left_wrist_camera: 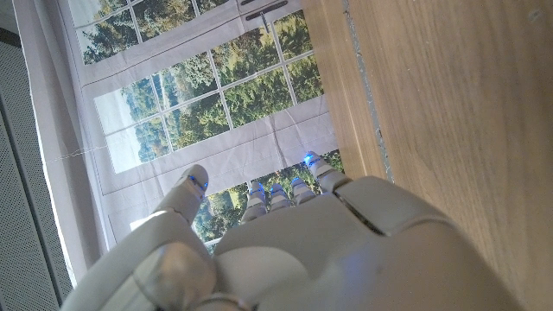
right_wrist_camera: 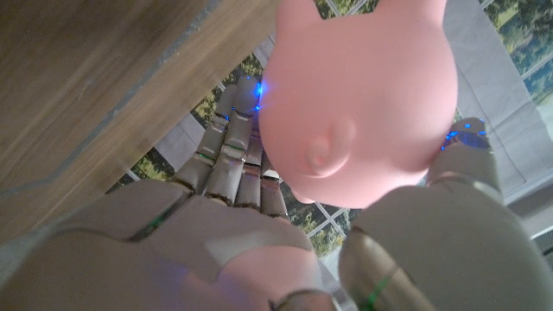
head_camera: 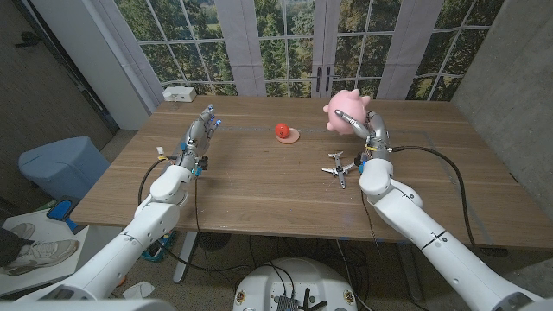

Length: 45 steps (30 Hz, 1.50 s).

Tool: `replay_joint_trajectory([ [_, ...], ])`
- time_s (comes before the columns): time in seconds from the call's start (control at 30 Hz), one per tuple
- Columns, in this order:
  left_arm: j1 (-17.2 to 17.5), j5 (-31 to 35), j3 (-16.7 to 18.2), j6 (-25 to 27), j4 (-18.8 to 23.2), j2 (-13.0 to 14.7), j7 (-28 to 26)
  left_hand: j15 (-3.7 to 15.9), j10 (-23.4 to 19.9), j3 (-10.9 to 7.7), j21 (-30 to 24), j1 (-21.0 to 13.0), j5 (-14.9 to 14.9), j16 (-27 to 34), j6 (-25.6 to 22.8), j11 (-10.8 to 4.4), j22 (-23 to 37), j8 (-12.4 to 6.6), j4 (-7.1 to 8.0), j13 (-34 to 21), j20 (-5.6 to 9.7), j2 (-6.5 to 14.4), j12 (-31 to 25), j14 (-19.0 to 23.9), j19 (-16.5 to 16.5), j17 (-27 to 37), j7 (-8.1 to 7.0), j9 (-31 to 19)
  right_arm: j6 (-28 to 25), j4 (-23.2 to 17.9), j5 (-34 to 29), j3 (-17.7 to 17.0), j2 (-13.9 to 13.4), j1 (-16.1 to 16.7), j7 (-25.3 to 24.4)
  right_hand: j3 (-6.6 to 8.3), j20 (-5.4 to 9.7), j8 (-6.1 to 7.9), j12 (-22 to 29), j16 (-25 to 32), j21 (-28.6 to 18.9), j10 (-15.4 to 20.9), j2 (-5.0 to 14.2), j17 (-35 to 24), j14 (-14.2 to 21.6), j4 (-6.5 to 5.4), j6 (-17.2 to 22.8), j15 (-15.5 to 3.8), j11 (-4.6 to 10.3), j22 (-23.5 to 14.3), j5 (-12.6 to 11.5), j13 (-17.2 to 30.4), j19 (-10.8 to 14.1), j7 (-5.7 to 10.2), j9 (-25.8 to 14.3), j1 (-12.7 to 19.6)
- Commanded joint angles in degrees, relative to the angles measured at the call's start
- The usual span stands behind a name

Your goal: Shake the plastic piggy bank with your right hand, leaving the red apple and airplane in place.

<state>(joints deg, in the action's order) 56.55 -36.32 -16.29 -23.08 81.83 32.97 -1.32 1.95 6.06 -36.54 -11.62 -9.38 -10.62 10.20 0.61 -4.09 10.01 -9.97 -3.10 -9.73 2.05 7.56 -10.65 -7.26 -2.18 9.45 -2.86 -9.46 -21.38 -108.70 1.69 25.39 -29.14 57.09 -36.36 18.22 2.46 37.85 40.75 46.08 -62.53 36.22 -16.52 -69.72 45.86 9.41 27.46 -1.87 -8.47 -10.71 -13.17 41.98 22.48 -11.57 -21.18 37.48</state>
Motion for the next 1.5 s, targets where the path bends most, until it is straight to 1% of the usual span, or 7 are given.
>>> replay_joint_trajectory([
  [0.03, -0.39, -0.23, 0.00, -0.13, -0.74, -0.04, 0.43, 1.57, 0.14, -0.13, 0.01, -0.75, -0.05, 0.04, -0.07, 0.39, 0.27, -0.26, -0.21, -0.31, 1.89, 2.86, -0.23, 0.17, -0.67, 0.29, 0.13, -0.31, -14.07, -4.40, 5.22, 2.66, -5.87, -4.96, 11.08, 4.45, 2.48, 0.19, 0.38, -0.17, -0.46, 19.28, 23.17, -0.16, 2.92, -0.78, 24.87, -10.81, 19.20, -0.14, -0.36, 9.41, -0.45, 16.22, -2.61, 23.52],
  [0.5, -0.65, -0.18, -0.06, -0.23, -0.97, -0.20, 0.38, 1.54, 0.09, -0.13, 0.01, -0.76, -0.05, 0.05, -0.06, 0.41, 0.27, -0.25, -0.21, -0.31, 1.90, 2.87, -0.25, 0.17, -0.68, 0.29, 0.07, -0.31, -11.66, -3.65, 5.71, 3.22, -6.12, -4.79, 7.44, 4.47, 2.52, 0.15, 0.33, -0.23, -1.05, 19.32, 23.18, -0.21, 2.97, -0.76, 24.79, -10.82, 19.22, -0.08, -0.31, 9.60, -0.60, 16.31, -2.85, 23.61],
  [0.77, -0.66, 0.05, -0.12, -0.30, -0.90, -0.26, 0.12, 1.53, 0.13, -0.12, 0.00, -0.76, -0.05, 0.05, -0.03, 0.40, 0.27, -0.24, -0.20, -0.31, 1.90, 2.88, -0.23, 0.16, -0.69, 0.30, 0.14, -0.31, -5.06, -1.49, 3.55, 2.52, -3.72, -2.47, 0.63, 4.51, 2.54, 0.04, 0.14, -0.30, -1.45, 19.54, 23.20, -0.20, 3.06, -0.73, 24.89, -10.87, 19.09, -0.04, -0.30, 9.36, -0.73, 16.25, -2.80, 23.68],
  [1.0, -0.69, 0.22, -0.21, -0.08, -0.65, -0.22, -0.09, 1.55, 0.08, -0.13, 0.01, -0.76, -0.05, 0.04, -0.02, 0.50, 0.27, -0.24, -0.20, -0.31, 1.88, 2.89, -0.25, 0.16, -0.68, 0.30, 0.14, -0.31, 4.88, 3.63, -1.35, 1.44, 3.41, 0.20, -13.25, 4.45, 2.45, 0.07, 0.13, -0.19, -1.68, 19.53, 23.14, -0.25, 3.27, -0.75, 24.93, -10.79, 19.22, -0.02, -0.27, 9.48, -0.83, 16.27, -2.94, 23.65],
  [1.2, -0.59, 0.28, -0.22, -0.11, -0.56, -0.26, -0.25, 1.57, 0.10, -0.14, 0.01, -0.77, -0.05, 0.03, -0.01, 0.45, 0.27, -0.24, -0.19, -0.31, 1.85, 2.90, -0.24, 0.12, -0.67, 0.30, 0.17, -0.31, 11.74, 7.52, -3.30, 0.09, 8.45, 1.10, -20.99, 4.40, 2.29, -0.02, 0.15, -0.05, -2.01, 19.70, 23.10, -0.29, 3.44, -0.75, 24.95, -10.79, 19.16, -0.01, -0.27, 9.55, -0.69, 16.11, -2.91, 23.63],
  [1.3, -0.61, 0.30, -0.23, -0.21, -0.61, -0.31, -0.22, 1.56, 0.09, -0.14, 0.01, -0.76, -0.05, 0.04, -0.03, 0.42, 0.27, -0.25, -0.19, -0.31, 1.85, 2.90, -0.24, 0.13, -0.67, 0.30, 0.14, -0.31, 14.17, 8.81, -3.80, -0.52, 10.12, 1.33, -23.21, 4.40, 2.15, -0.02, 0.08, 0.00, -2.12, 19.72, 23.09, -0.29, 3.53, -0.74, 24.84, -10.78, 19.31, 0.01, -0.29, 9.52, -0.80, 16.18, -3.05, 23.65],
  [1.5, -0.70, 0.35, -0.27, -0.32, -0.71, -0.38, -0.19, 1.57, 0.12, -0.14, 0.00, -0.76, -0.06, 0.06, -0.02, 0.40, 0.27, -0.24, -0.17, -0.31, 1.86, 2.93, -0.23, 0.16, -0.70, 0.31, 0.15, -0.31, 14.80, 9.01, -4.35, -0.99, 10.62, 1.61, -23.07, 4.34, 2.09, -0.12, 0.03, 0.23, -2.36, 19.91, 23.02, -0.35, 3.75, -0.72, 24.95, -10.76, 19.18, 0.03, -0.29, 9.44, -0.74, 15.91, -2.95, 23.65],
])
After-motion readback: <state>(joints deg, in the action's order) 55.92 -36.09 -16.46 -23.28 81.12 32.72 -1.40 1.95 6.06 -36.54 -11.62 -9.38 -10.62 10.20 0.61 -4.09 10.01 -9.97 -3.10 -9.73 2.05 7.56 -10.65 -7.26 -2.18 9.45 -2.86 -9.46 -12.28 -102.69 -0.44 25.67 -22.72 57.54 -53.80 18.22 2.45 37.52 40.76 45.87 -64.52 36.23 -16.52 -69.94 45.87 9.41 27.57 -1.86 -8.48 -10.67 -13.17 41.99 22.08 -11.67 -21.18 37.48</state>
